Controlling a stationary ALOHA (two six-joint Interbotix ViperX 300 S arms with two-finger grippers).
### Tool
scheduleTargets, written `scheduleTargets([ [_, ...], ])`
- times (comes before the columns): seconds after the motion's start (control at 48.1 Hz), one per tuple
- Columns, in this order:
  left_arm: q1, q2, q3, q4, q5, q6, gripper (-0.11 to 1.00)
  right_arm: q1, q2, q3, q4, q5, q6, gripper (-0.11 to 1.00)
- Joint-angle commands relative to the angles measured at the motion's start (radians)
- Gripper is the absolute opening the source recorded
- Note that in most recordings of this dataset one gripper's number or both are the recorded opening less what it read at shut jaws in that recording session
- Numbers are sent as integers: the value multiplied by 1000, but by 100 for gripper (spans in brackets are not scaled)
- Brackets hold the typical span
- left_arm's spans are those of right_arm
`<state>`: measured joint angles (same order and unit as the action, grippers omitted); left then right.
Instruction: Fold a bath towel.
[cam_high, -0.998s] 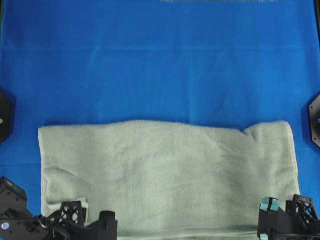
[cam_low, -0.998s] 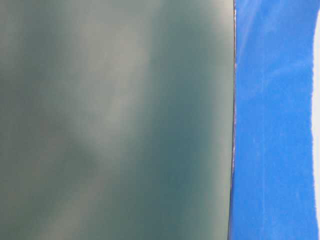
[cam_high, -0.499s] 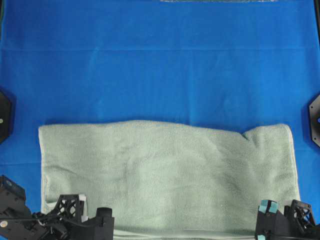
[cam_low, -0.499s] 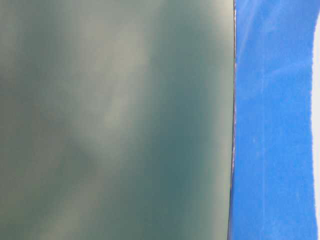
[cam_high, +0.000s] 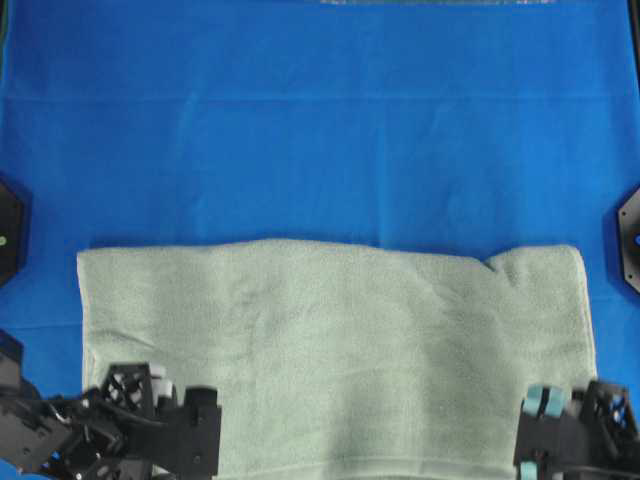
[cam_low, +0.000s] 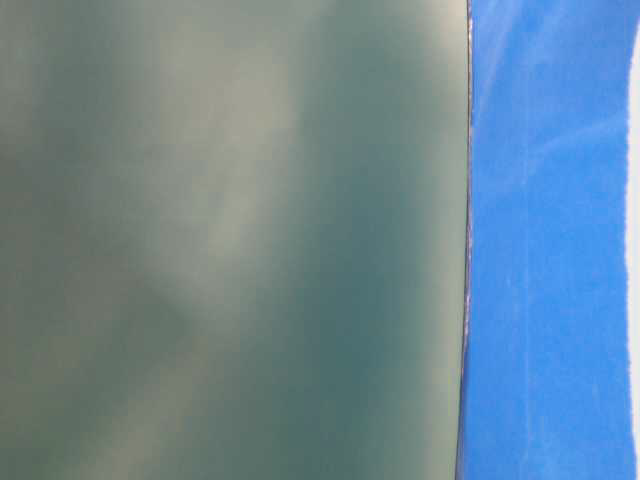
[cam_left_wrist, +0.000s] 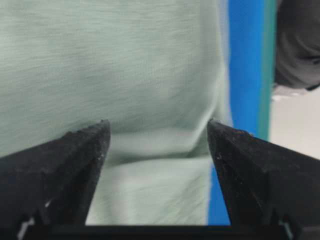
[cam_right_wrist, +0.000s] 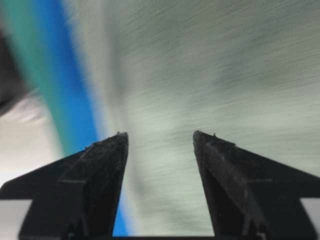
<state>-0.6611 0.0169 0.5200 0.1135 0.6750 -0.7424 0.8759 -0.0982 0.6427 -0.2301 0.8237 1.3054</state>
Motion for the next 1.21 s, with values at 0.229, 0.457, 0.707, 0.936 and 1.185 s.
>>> scheduleTargets([
  [0.229, 209, -183, 127, 15, 132, 124, 74, -242, -233, 153, -103, 215, -46, 57],
  [0.457, 330, -273, 235, 26, 133, 135, 74, -368, -370, 245, -103, 215, -201, 57],
  [0.707, 354, -290, 305, 51, 117, 133, 74, -466, -360, 302, -126, 192, -265, 57],
  [0.936, 422, -225, 419, 94, -71, 132, 75, -537, -290, 399, -132, -6, -288, 57],
  [1.185, 503, -107, 528, 95, -262, 130, 75, -624, -170, 468, -187, -103, -285, 57],
])
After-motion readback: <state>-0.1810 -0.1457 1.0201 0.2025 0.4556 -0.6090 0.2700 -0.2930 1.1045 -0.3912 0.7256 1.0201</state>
